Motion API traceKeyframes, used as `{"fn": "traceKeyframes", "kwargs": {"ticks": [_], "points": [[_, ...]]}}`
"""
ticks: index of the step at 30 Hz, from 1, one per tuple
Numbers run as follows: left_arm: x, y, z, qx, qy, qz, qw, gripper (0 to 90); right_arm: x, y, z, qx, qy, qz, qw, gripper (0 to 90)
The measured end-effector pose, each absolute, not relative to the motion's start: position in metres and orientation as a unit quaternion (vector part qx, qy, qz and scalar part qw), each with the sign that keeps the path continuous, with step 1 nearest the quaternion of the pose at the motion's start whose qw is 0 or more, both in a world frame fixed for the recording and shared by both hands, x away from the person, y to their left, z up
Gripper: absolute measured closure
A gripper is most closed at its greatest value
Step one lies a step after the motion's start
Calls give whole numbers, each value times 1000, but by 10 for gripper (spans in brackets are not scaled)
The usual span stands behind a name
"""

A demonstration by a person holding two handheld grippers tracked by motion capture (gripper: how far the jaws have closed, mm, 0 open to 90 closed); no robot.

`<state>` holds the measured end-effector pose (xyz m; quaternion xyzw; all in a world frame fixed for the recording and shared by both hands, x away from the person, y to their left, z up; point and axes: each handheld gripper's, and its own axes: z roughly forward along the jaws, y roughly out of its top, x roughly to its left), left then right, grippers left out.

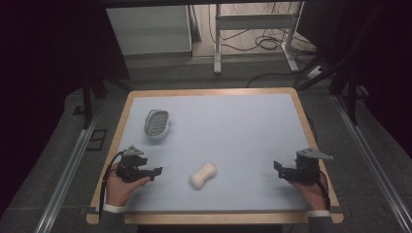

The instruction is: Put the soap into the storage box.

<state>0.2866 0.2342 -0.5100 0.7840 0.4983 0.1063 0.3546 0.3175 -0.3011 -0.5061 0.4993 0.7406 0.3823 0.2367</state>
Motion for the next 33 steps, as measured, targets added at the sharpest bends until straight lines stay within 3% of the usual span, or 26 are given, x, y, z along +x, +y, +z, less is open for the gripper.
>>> {"fn": "traceKeyframes", "kwargs": {"ticks": [33], "points": [[283, 237, -505, 785, 495, 112, 355, 235, 314, -313, -503, 501, 740, 381, 238, 43]]}}
